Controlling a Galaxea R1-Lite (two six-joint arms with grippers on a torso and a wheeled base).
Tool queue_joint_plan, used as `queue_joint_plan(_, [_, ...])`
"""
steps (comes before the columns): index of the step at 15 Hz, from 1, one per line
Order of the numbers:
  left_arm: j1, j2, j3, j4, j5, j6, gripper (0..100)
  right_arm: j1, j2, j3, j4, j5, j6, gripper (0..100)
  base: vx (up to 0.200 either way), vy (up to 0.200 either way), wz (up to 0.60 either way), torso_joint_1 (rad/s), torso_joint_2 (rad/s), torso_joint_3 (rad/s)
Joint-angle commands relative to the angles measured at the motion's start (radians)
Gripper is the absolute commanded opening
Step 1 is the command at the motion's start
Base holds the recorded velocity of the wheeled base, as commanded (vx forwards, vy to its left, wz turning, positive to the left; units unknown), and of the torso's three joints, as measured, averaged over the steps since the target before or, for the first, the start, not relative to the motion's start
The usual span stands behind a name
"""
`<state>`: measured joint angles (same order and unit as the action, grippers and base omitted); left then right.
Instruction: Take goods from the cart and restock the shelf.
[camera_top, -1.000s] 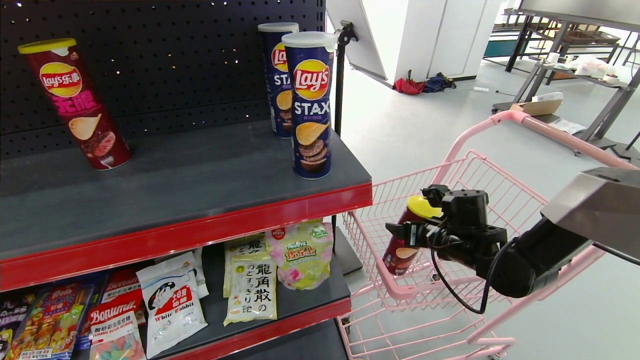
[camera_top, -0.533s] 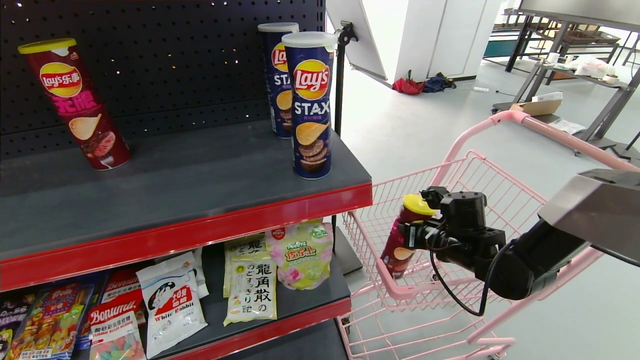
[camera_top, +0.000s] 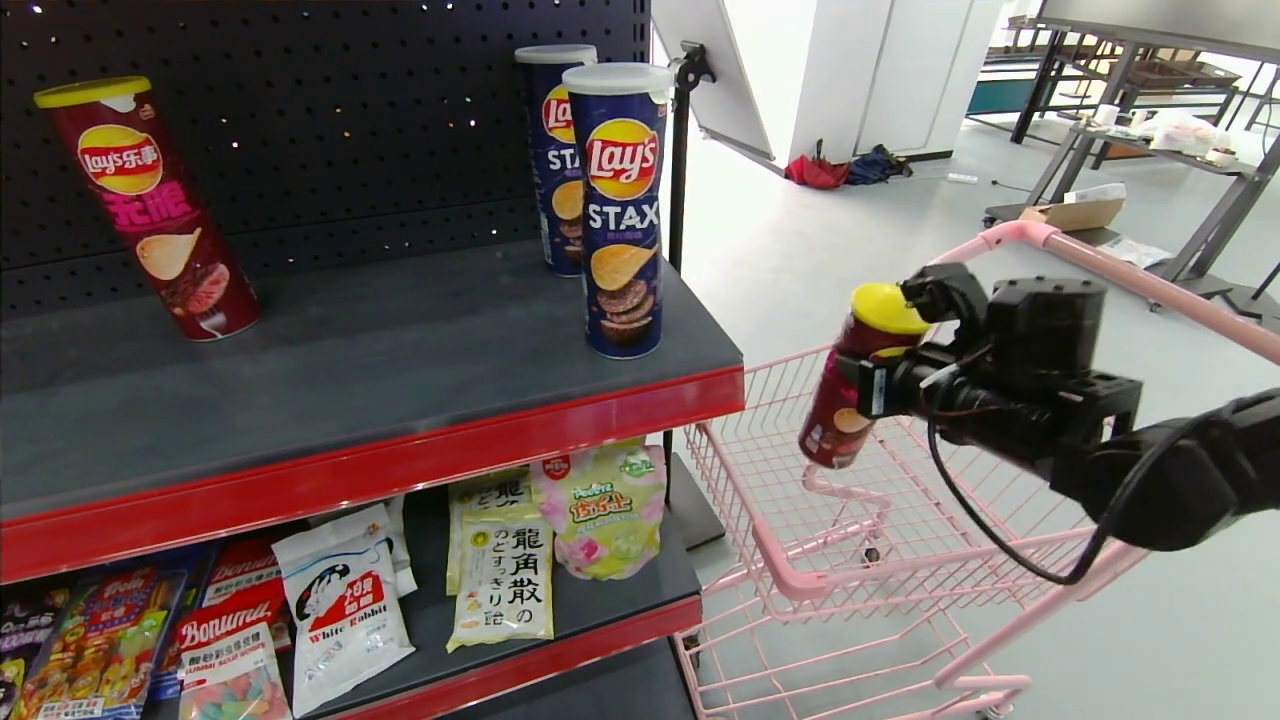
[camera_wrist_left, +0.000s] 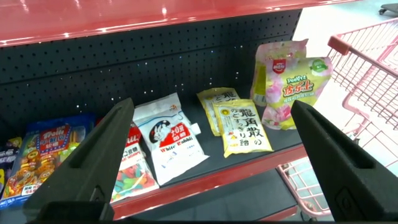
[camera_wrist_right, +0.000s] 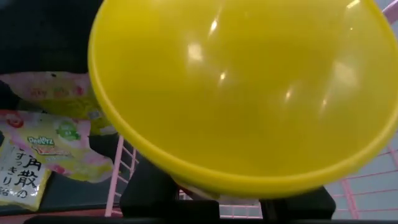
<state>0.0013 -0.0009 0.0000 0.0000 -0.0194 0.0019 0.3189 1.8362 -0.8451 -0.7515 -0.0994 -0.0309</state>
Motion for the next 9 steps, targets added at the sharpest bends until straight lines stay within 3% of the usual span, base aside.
queue_joint_plan(1, [0.000, 0.001, 0.000, 0.000, 0.001, 0.000, 100, -0.004, -0.308, -0.072, 0.264, -0.049, -0.050, 0, 0.000, 0.000, 0.00, 0.000, 0.00, 0.000])
queue_joint_plan(4, [0.000, 0.001, 0.000, 0.000, -0.001, 0.001, 100, -0.011, -0.618, -0.060, 0.655, -0.114, -0.050, 0, 0.000, 0.000, 0.00, 0.000, 0.00, 0.000])
queue_joint_plan(7, [0.000, 0.001, 0.000, -0.002, -0.001, 0.004, 100, -0.037, -0.933, 0.035, 0.979, -0.108, -0.078, 0, 0.000, 0.000, 0.00, 0.000, 0.00, 0.000])
queue_joint_plan(9, [0.000, 0.001, 0.000, 0.000, -0.001, 0.006, 100, -0.086, -1.034, 0.098, 0.988, -0.114, -0.073, 0, 0.000, 0.000, 0.00, 0.000, 0.00, 0.000])
